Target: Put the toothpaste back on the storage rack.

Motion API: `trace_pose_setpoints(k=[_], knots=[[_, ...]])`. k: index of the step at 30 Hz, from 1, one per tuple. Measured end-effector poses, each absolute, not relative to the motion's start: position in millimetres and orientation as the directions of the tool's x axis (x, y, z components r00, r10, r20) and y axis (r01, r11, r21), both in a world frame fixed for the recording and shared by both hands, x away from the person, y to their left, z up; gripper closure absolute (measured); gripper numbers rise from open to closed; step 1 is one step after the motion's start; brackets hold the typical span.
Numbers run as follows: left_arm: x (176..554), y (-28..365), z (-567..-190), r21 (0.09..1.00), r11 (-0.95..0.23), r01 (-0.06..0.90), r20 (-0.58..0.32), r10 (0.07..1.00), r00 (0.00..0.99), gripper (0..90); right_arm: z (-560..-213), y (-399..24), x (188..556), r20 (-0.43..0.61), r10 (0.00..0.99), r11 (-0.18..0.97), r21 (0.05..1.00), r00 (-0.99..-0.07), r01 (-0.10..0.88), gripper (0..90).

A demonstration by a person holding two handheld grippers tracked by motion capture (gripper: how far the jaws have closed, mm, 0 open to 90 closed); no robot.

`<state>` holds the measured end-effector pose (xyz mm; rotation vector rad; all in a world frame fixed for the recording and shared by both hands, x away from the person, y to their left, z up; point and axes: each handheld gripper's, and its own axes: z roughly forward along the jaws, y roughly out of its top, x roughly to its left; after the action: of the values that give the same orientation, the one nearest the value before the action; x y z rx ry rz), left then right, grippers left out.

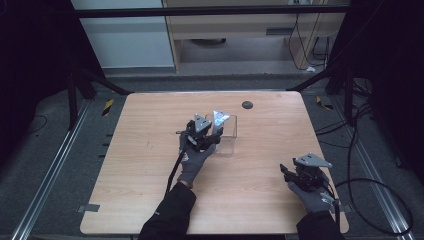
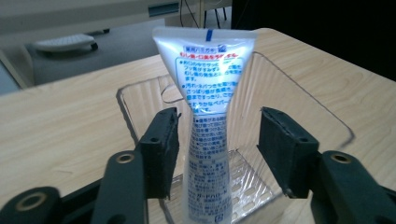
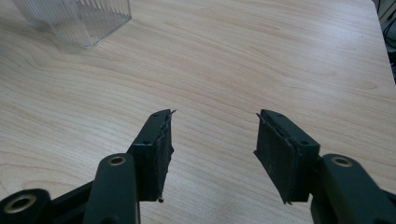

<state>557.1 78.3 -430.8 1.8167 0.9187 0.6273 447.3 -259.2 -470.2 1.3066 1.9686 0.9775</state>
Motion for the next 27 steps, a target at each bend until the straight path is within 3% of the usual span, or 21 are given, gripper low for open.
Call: trace_pose_setpoints(k=[8,16,27], knots=[[533.3,97.4,-402.7,0.921,-0.302,0.244,0.084,0.768,0.634,37.9,-468.9,-260.4,446.2,-0.069,0.937,0.244,0.832,-0.343,0.499,39.3],[523.4,130.4,-394.8,0.879,-0.352,0.320,0.072,0.763,0.643,34.2,-468.0,-262.2,444.7,-0.063,0.943,0.227,0.842,-0.328,0.490,34.1],[495.6,197.5,-425.4,0.822,-0.363,0.438,0.040,0.805,0.591,33.0,-468.9,-263.8,442.5,-0.043,0.948,0.203,0.843,-0.314,0.498,30.3]])
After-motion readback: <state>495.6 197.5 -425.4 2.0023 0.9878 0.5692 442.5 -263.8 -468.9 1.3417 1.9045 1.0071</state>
